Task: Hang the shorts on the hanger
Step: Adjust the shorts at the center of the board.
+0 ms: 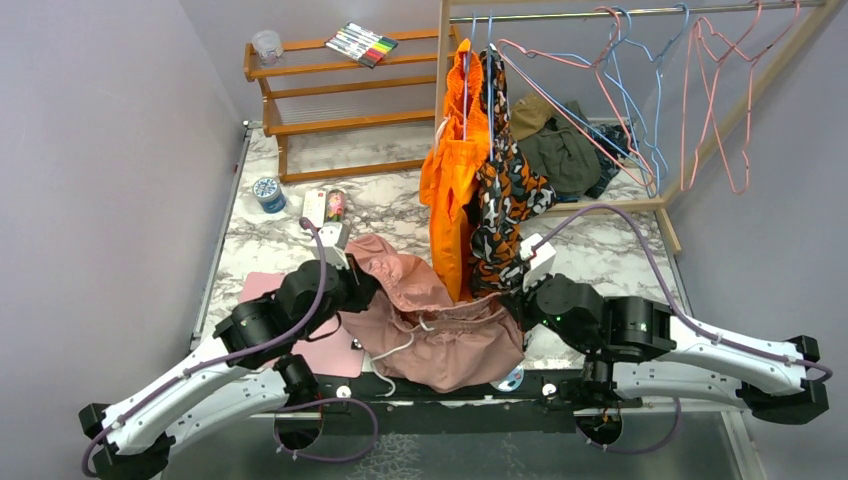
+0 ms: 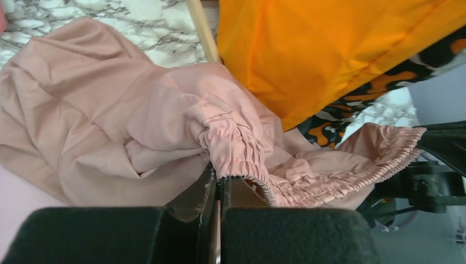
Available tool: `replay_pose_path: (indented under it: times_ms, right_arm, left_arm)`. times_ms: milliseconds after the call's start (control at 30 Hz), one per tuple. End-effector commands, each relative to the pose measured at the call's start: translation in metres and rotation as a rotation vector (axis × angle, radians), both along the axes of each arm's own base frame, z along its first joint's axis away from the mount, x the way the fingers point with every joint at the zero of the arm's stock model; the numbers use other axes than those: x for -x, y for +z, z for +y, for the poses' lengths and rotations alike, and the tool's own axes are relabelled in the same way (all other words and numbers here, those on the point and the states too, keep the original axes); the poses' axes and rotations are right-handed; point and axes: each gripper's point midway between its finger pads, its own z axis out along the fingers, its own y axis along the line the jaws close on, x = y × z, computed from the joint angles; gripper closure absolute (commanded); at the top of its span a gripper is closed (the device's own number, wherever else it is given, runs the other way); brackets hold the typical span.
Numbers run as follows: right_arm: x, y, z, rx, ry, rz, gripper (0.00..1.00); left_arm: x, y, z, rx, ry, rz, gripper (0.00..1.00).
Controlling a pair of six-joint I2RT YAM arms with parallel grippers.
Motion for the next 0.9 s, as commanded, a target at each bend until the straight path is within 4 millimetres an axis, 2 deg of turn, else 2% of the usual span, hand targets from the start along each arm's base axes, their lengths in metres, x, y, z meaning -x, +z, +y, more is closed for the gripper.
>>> replay_pose_path:
  times_ms: [0,167,267,367,500,567,667,733,767,867]
  right_arm:
    - [-0.01,-0.008,-0.006,-0.042,-0.114,0.009,0.99]
    - [-0.008,-0.027,0.003,0.004,-0.085,0.025,0.99]
    - [-0.005,-0.04,0.002,0.046,-0.065,0.044,0.99]
    - [0.008,-0.049,0.011,0.03,0.012,0.089,0.98]
    - [0.017,-0.062,0.016,0.014,0.024,0.16,0.95]
    - [0.016,-0.072,0.013,0.02,-0.031,0.189,0.96]
    - [0.005,-0.089,-0.006,0.049,-0.207,0.212,0.99]
    - [-0.001,-0.087,-0.016,0.047,-0.295,0.21,0.99]
    - [-0.005,-0.077,-0.019,0.034,-0.318,0.19,0.99]
    - [-0.02,-0.022,-0.021,-0.052,-0.336,0.079,0.99]
  left_arm:
    - [-0.013,-0.008,0.001,-0.024,0.08,0.022,1.0]
    - [-0.024,-0.033,-0.017,-0.114,0.041,0.041,1.0]
    - [-0.027,-0.055,-0.021,-0.165,0.026,0.054,1.0]
    - [-0.024,-0.082,-0.022,-0.205,0.015,0.098,1.0]
    - [-0.019,-0.108,-0.026,-0.218,0.008,0.169,1.0]
    - [-0.018,-0.119,-0.026,-0.23,0.018,0.193,1.0]
    - [-0.021,-0.131,-0.022,-0.27,0.05,0.228,1.0]
    - [-0.031,-0.12,-0.018,-0.295,0.079,0.222,1.0]
    - [-0.042,-0.1,-0.016,-0.311,0.078,0.182,1.0]
    - [-0.073,-0.012,-0.017,-0.267,0.087,0.018,1.0]
